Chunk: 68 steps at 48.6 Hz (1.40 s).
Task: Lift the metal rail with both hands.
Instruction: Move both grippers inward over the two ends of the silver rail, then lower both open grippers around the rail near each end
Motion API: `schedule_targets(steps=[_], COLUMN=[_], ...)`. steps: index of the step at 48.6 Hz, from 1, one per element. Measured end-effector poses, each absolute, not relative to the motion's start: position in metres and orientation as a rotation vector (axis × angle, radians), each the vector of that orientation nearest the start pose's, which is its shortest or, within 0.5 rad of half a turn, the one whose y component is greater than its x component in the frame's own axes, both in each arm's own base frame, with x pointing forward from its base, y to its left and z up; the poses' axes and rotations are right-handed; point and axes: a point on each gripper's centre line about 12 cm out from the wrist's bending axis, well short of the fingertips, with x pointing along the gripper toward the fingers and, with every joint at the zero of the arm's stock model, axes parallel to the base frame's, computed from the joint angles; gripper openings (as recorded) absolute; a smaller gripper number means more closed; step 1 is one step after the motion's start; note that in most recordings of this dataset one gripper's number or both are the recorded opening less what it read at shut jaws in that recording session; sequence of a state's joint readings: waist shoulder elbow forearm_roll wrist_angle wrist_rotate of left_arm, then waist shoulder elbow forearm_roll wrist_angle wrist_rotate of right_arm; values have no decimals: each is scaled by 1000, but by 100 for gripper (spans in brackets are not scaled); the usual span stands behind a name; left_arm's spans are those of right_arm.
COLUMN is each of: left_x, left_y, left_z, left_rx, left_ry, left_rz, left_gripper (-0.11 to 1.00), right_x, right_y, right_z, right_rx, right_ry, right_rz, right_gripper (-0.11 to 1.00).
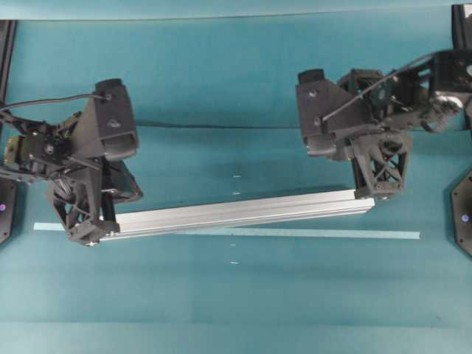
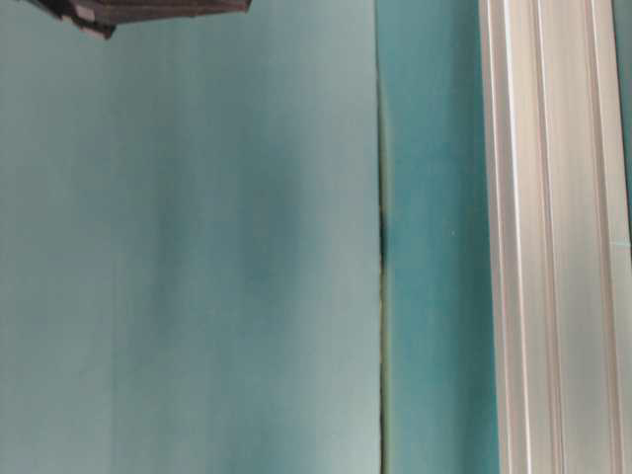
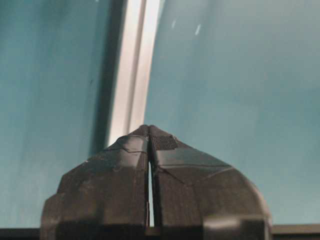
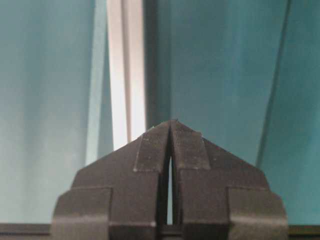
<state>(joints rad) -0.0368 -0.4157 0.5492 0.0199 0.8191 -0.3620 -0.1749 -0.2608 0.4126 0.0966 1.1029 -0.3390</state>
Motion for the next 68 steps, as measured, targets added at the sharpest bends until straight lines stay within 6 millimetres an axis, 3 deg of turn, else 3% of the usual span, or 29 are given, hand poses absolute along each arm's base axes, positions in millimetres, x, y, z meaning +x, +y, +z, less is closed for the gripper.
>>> schedule_targets(steps=[11,20,25,32,37,59,68], left_x=[299,300,302,305,306,313,314], left_y=[-9,-9,-9,-9,-10,-11,-11], left_z=[282,278,275,269,264,261,248], left_rx=[-279,-234,-214,-203,-198,-105,-103], left_ry=[1017,1037,1050,1078,1110,1132,1159], left_rz=[154,133,123,123,124,67,69], left_gripper=[2,16,37,81,98,98,98], right_x=[314,315,316,319,321,322,318], right_y=[-43,-38,-38,-38,-38,-37,-32], right_z=[269,268,265,257,252,247,231], right_rx=[-97,-107,-105,-92,-89,-53,-54], right_ry=[1257,1259,1271,1297,1310,1313,1316], right_rz=[121,138,140,141,143,114,116], right_gripper=[6,16,34,74,96,100,100])
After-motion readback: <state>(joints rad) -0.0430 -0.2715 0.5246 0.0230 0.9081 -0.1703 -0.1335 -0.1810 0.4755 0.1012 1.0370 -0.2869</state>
